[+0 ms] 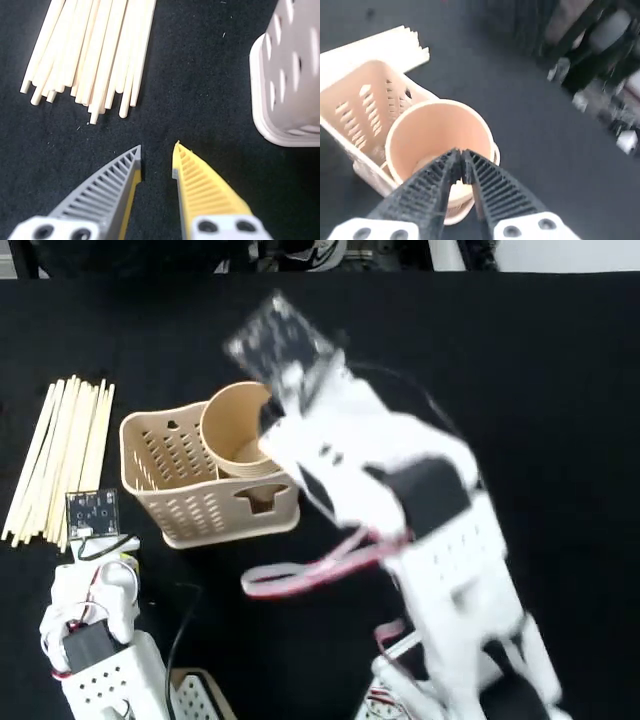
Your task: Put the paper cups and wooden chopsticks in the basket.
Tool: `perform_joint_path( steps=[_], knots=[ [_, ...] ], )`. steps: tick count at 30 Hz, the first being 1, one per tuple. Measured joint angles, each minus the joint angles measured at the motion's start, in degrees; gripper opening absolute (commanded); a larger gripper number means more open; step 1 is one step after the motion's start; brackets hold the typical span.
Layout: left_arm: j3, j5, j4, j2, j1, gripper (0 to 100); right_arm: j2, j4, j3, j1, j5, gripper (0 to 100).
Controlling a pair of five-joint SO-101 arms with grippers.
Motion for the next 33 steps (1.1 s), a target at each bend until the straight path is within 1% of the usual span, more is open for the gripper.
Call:
perform_joint_path(
  steps=[3,6,10,14,17,21,26,31,33],
  knots=[
    [0.0,0.0,0.0,0.0,0.0,11,-8.6,-13.3,17.7,0.0,-0.1,1.2],
    [0.0,0.0,0.0,0.0,0.0,11,-13.3,-25.3,31.9,0.0,-0.3,1.2],
    [0.0,0.0,0.0,0.0,0.0,11,-14.2,-36.4,41.4,0.0,-0.4,1.2],
    [0.0,0.0,0.0,0.0,0.0,11,-12.4,-38.8,42.6,0.0,-0.4,1.2],
    [0.0,0.0,0.0,0.0,0.0,11,-10.5,-38.5,40.9,0.0,-0.4,1.2],
    [0.0,0.0,0.0,0.0,0.0,11,-9.1,-34.5,36.3,0.0,-0.4,1.2],
    [0.0,0.0,0.0,0.0,0.0,11,-11.2,-21.8,28.4,-0.7,-0.2,1.2],
    [0.0,0.0,0.0,0.0,0.0,11,-19.1,-7.6,15.5,-0.9,-0.1,1.2],
    [0.0,0.0,0.0,0.1,0.0,11,-22.1,-3.9,13.1,0.7,-0.1,1.2]
  ],
)
